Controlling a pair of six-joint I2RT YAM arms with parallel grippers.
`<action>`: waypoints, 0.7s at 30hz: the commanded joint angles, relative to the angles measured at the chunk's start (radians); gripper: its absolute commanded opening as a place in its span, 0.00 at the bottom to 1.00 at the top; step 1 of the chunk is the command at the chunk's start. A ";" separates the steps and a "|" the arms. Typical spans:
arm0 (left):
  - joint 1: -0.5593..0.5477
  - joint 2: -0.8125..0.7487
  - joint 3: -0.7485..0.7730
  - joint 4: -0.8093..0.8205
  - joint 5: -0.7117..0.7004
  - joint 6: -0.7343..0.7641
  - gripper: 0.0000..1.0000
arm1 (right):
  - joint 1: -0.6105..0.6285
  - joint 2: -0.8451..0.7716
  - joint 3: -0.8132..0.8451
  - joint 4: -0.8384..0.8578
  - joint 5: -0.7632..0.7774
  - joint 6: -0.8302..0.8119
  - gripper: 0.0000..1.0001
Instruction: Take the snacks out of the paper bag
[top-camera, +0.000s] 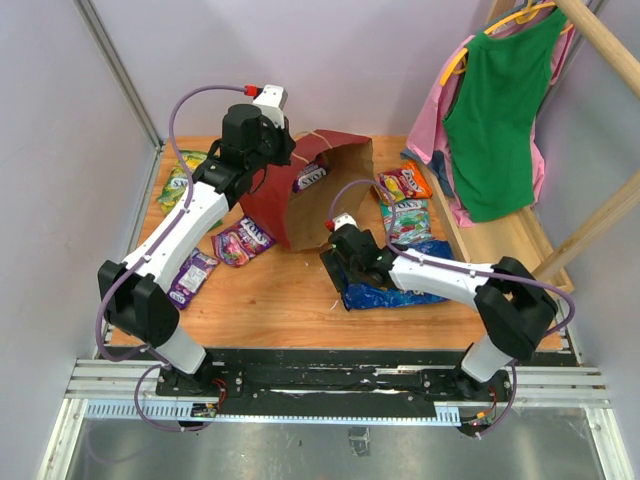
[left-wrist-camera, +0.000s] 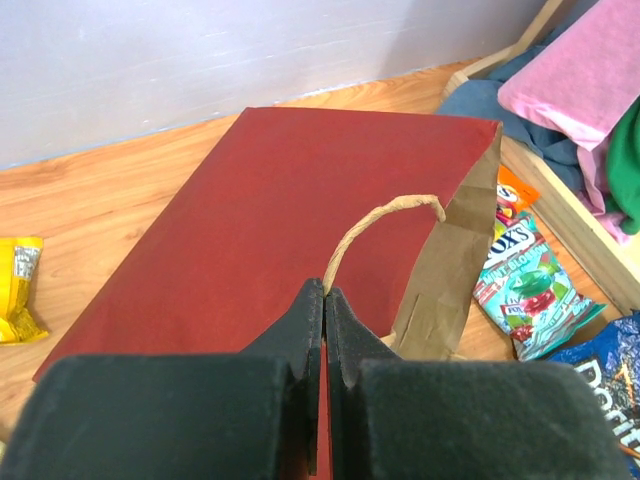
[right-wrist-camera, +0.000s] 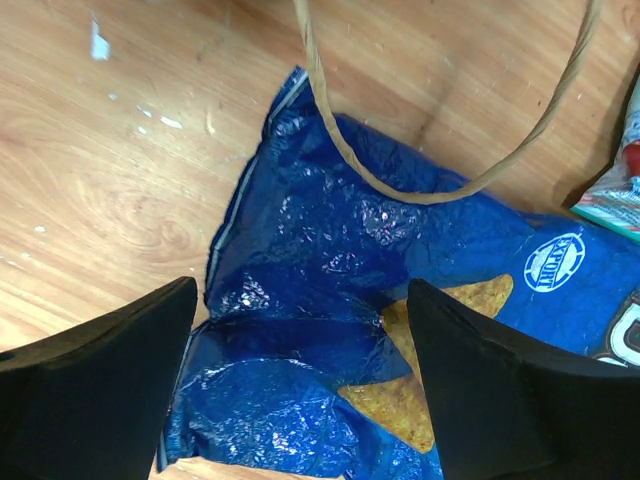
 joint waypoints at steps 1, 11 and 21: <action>0.009 0.001 0.004 -0.005 -0.015 0.024 0.00 | 0.003 0.032 -0.019 -0.038 0.041 -0.018 0.88; 0.017 0.002 0.001 -0.006 -0.015 0.027 0.00 | -0.082 0.011 -0.098 -0.172 0.027 0.059 0.85; 0.017 0.002 0.004 -0.006 -0.005 0.018 0.00 | -0.176 0.014 -0.082 -0.350 0.081 0.032 0.81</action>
